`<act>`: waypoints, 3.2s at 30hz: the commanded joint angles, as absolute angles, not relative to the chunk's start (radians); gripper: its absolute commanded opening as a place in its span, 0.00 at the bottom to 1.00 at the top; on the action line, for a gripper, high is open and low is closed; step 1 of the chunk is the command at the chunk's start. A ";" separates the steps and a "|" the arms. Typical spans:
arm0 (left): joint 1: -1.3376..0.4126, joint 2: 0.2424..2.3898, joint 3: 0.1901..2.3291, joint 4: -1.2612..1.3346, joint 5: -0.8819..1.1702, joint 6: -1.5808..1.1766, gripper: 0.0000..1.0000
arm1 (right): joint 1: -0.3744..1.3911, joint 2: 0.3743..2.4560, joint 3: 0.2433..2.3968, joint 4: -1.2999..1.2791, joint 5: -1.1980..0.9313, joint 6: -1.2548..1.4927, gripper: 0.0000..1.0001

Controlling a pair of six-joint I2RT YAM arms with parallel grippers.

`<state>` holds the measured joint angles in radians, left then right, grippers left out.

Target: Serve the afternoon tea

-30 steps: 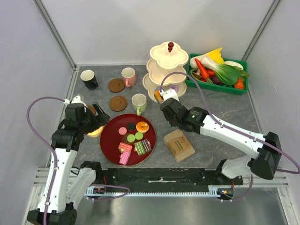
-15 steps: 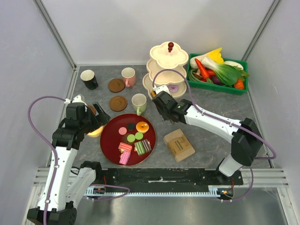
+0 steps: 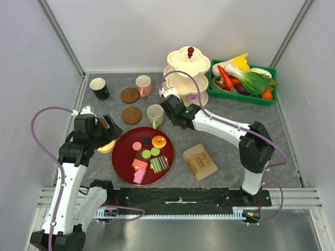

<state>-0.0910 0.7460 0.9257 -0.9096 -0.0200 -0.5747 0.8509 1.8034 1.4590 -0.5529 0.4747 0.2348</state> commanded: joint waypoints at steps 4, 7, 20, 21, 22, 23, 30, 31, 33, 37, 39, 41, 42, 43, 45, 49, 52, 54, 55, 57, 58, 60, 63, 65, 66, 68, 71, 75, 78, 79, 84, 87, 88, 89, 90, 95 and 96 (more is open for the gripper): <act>-0.089 0.727 0.931 -0.877 -0.035 -0.526 0.98 | 0.831 1.917 1.612 -0.491 0.566 0.215 0.50; -0.089 0.721 0.930 -0.877 -0.038 -0.526 0.98 | 0.833 1.957 1.650 -0.488 0.600 0.206 0.50; -0.089 0.716 0.927 -0.877 -0.038 -0.523 0.98 | 0.793 2.083 1.770 -0.479 0.612 0.175 0.51; -0.090 0.718 0.927 -0.877 -0.038 -0.523 0.98 | 0.790 2.092 1.773 -0.476 0.612 0.175 0.51; -0.089 0.718 0.927 -0.877 -0.038 -0.525 0.98 | 0.788 2.100 1.779 -0.479 0.609 0.175 0.51; -0.090 0.716 0.927 -0.877 -0.038 -0.523 0.98 | 0.785 2.105 1.779 -0.479 0.604 0.176 0.51; -0.089 0.716 0.925 -0.877 -0.038 -0.525 0.98 | 0.775 2.105 1.769 -0.477 0.589 0.178 0.57; -0.089 0.715 0.925 -0.877 -0.038 -0.525 0.98 | 0.776 2.102 1.769 -0.480 0.591 0.178 0.57; -0.089 0.718 0.925 -0.877 -0.037 -0.526 0.98 | 0.776 2.092 1.767 -0.477 0.584 0.179 0.58; -0.089 0.718 0.923 -0.879 -0.035 -0.525 0.98 | 0.776 2.069 1.752 -0.477 0.575 0.186 0.58; -0.089 0.715 0.923 -0.877 -0.034 -0.525 0.98 | 0.776 2.053 1.735 -0.477 0.568 0.190 0.58; -0.090 0.713 0.925 -0.877 -0.031 -0.523 0.98 | 0.776 2.023 1.707 -0.479 0.558 0.193 0.58; -0.089 0.713 0.925 -0.877 -0.029 -0.523 0.98 | 0.776 2.013 1.694 -0.479 0.555 0.195 0.57; -0.089 0.713 0.927 -0.877 -0.028 -0.526 0.98 | 0.778 1.988 1.675 -0.477 0.551 0.196 0.57; -0.089 0.713 0.927 -0.877 -0.026 -0.525 0.98 | 0.776 1.950 1.635 -0.473 0.542 0.196 0.57; -0.089 0.715 0.927 -0.877 -0.020 -0.529 0.98 | 0.778 1.869 1.557 -0.465 0.511 0.201 0.57; -0.090 0.712 0.923 -0.877 -0.014 -0.535 0.98 | 0.778 1.798 1.479 -0.457 0.453 0.215 0.57; -0.089 0.713 0.925 -0.879 -0.009 -0.540 0.98 | 0.778 1.754 1.428 -0.457 0.422 0.224 0.57; -0.089 0.715 0.928 -0.879 -0.008 -0.541 0.98 | 0.778 1.729 1.395 -0.456 0.410 0.229 0.57; -0.090 0.716 0.931 -0.877 -0.005 -0.541 0.98 | 0.778 1.678 1.356 -0.459 0.379 0.241 0.57; -0.089 0.713 0.931 -0.877 -0.005 -0.540 0.98 | 0.778 1.652 1.326 -0.457 0.356 0.247 0.57; -0.089 0.713 0.931 -0.877 -0.005 -0.543 0.98 | 0.779 1.570 1.284 -0.457 0.327 0.261 0.57; -0.090 0.710 0.931 -0.877 -0.005 -0.546 0.98 | 0.779 1.462 1.243 -0.486 0.314 0.275 0.57; -0.089 0.707 0.928 -0.876 -0.005 -0.548 0.98 | 0.782 1.398 1.227 -0.528 0.299 0.275 0.57; -0.089 0.707 0.927 -0.876 -0.005 -0.546 0.98 | 0.785 1.370 1.220 -0.546 0.288 0.279 0.57; -0.089 0.704 0.927 -0.876 -0.005 -0.546 0.98 | 0.798 1.309 1.210 -0.583 0.255 0.278 0.57; -0.089 0.703 0.927 -0.876 -0.005 -0.552 0.98 | 0.824 1.237 1.212 -0.649 0.242 0.288 0.57; -0.089 0.701 0.925 -0.876 0.020 -0.552 0.98 | 0.873 1.174 1.221 -0.707 0.174 0.295 0.57; -0.089 0.701 0.927 -0.877 0.025 -0.551 0.98 | 0.932 1.164 1.242 -0.762 0.103 0.302 0.58; -0.090 0.700 0.927 -0.876 0.028 -0.554 0.98 | 0.960 1.169 1.249 -0.787 0.095 0.308 0.57; -0.089 0.696 0.922 -0.876 0.032 -0.555 0.98 | 1.052 1.223 1.282 -0.902 0.057 0.342 0.58; -0.089 0.693 0.916 -0.876 0.040 -0.555 0.98 | 1.074 1.241 1.279 -0.920 0.031 0.363 0.58; -0.090 0.692 0.916 -0.877 0.040 -0.555 0.98 | 1.077 1.253 1.279 -0.928 0.031 0.371 0.58; -0.089 0.690 0.916 -0.876 0.040 -0.554 0.98 | 1.081 1.264 1.278 -0.936 0.031 0.374 0.58; -0.089 0.689 0.916 -0.876 0.040 -0.554 0.98 | 1.083 1.276 1.279 -0.939 0.034 0.377 0.58; -0.089 0.677 0.907 -0.877 0.040 -0.551 0.98 | 1.091 1.347 1.301 -0.942 0.041 0.388 0.58; -0.089 0.675 0.905 -0.877 0.040 -0.551 0.98 | 1.092 1.359 1.310 -0.936 0.044 0.391 0.58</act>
